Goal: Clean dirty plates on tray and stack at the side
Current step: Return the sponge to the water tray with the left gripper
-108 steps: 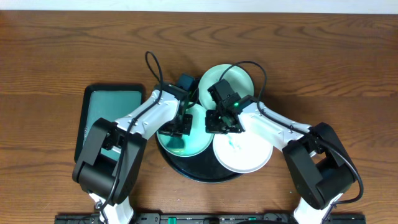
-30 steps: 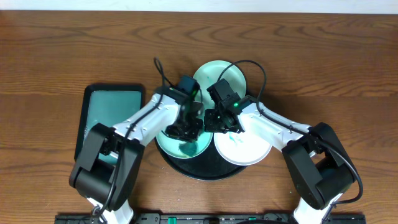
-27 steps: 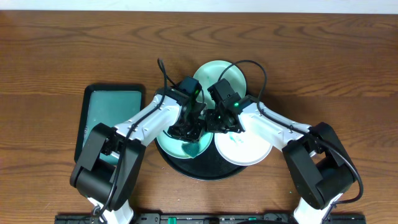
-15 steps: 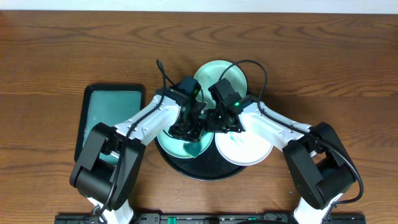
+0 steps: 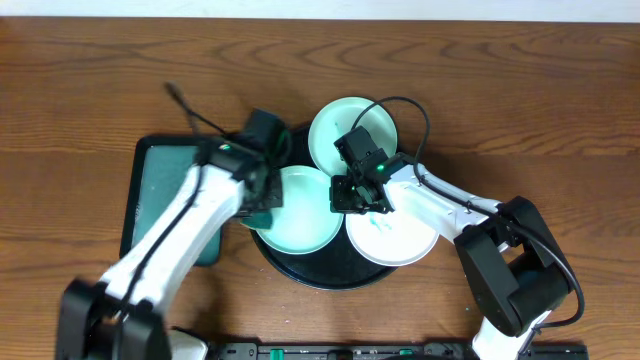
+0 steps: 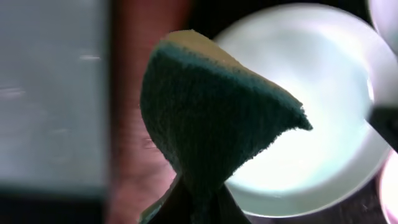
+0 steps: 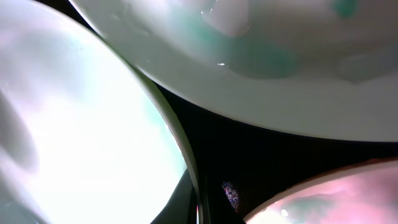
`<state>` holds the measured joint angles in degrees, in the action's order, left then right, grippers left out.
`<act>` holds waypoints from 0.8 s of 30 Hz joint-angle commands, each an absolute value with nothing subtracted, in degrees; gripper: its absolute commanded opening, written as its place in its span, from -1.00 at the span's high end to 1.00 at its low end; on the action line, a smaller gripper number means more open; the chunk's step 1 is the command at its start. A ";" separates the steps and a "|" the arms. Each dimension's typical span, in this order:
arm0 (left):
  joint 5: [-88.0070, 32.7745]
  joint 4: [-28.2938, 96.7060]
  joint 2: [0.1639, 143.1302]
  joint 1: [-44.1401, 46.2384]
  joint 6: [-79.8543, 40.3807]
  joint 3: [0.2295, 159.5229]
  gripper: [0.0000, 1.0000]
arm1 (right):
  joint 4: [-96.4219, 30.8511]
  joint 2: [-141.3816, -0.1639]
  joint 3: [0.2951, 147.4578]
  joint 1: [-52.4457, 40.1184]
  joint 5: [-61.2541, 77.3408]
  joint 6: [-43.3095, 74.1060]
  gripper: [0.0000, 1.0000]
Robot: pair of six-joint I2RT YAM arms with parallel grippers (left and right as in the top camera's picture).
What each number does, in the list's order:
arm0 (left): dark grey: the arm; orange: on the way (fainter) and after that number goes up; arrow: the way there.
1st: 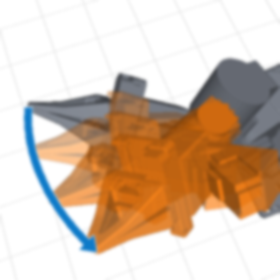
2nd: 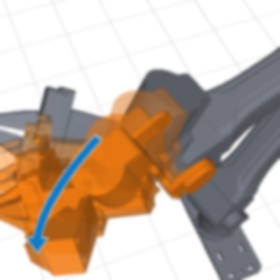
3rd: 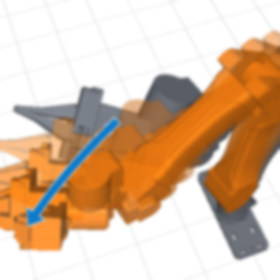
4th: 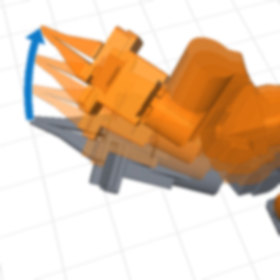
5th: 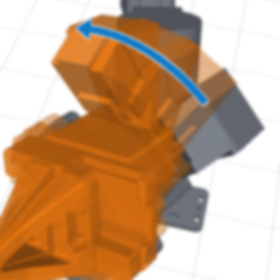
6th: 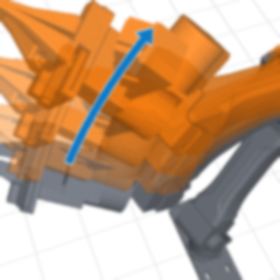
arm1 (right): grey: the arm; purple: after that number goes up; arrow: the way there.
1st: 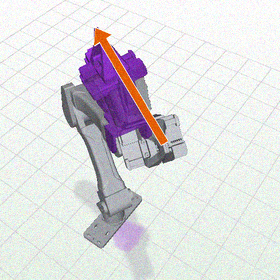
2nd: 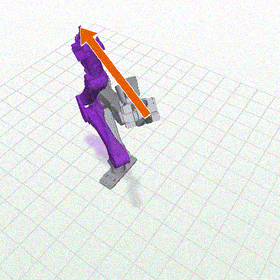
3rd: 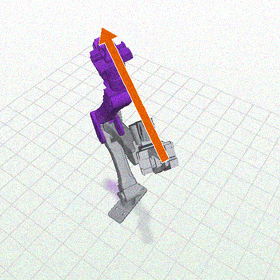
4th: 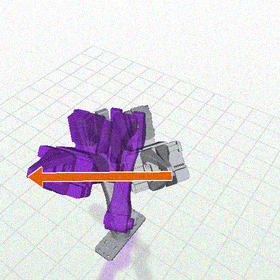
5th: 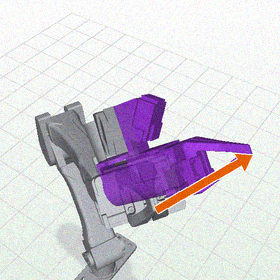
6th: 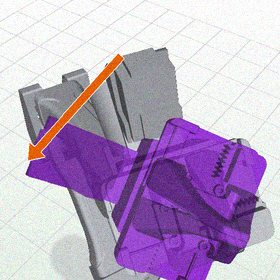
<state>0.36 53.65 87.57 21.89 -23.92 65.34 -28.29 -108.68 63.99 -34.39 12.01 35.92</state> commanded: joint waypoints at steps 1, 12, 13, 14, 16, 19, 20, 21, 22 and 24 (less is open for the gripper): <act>11.31 56.38 83.26 16.58 -27.09 65.63 0.85 | -29.28 -110.26 62.83 -34.61 9.30 36.16 0.97; 4.21 53.36 88.58 -3.99 -20.56 65.60 0.85 | -29.23 -110.26 62.83 -34.61 9.30 36.16 0.97; 2.31 52.40 90.67 -5.85 -19.97 65.60 0.85 | -29.23 -110.26 62.83 -34.61 9.30 36.16 0.97; 1.39 51.86 92.07 -6.68 -19.66 65.60 0.86 | -29.23 -110.26 62.83 -34.61 9.30 36.18 0.97; 0.27 50.76 94.96 -7.42 -18.87 65.60 0.85 | -29.26 -110.26 62.83 -34.61 9.30 36.16 0.97; 0.16 49.10 99.29 -7.49 -18.41 65.60 0.86 | -29.26 -110.26 62.83 -34.61 9.30 36.16 0.97; 0.14 48.66 100.75 -7.46 -18.41 65.60 0.86 | -29.26 -110.26 62.83 -34.61 9.30 36.16 0.98; 0.05 48.47 101.84 -7.46 -18.44 65.60 0.85 | -29.28 -110.26 62.83 -34.61 9.30 36.16 0.98; -0.08 48.25 102.74 -7.49 -18.44 65.60 0.86 | -29.30 -110.26 62.83 -34.61 9.30 36.16 0.97; -0.10 48.05 104.09 -7.49 -18.44 65.60 0.86 | -29.32 -110.26 62.83 -34.61 9.30 36.14 0.97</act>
<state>0.78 48.10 102.48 -7.40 -19.44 65.34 -28.32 -108.68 63.99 -34.41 12.03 35.92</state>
